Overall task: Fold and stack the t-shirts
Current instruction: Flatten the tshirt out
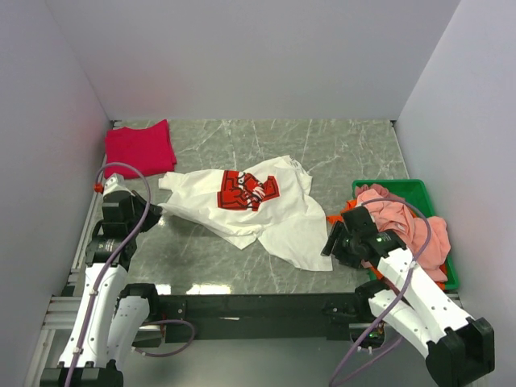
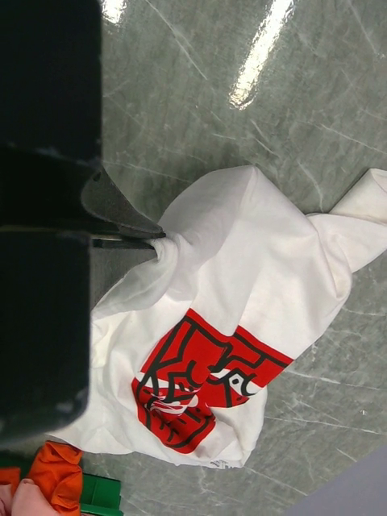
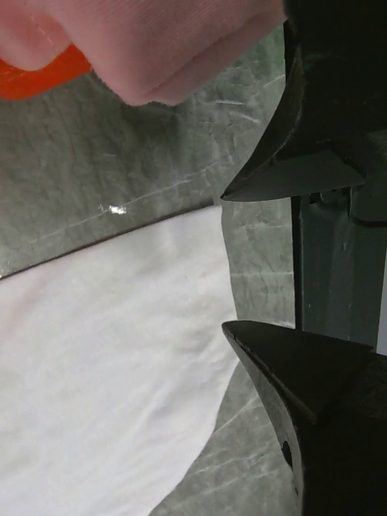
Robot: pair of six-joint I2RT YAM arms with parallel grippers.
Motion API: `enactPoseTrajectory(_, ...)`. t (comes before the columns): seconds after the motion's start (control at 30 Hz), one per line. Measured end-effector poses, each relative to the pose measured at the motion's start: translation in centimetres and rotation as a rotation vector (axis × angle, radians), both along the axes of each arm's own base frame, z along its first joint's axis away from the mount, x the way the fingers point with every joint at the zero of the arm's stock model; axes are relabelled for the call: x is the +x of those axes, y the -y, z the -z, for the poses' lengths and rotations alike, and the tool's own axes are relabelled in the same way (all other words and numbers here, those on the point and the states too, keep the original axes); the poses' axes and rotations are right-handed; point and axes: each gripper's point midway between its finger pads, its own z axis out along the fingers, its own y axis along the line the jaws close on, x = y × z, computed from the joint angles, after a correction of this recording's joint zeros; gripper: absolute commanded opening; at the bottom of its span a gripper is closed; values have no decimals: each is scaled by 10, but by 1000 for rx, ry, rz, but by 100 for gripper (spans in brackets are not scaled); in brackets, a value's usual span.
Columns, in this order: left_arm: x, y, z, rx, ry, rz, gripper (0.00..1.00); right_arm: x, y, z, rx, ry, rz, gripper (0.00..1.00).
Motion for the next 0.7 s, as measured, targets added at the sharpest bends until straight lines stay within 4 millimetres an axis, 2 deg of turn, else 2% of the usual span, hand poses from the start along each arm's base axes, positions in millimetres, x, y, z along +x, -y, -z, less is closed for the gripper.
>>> enactPoseTrajectory(0.7, -1, 8, -2, 0, 10, 30, 1, -7, -4, 30, -99, -124, 33, 57)
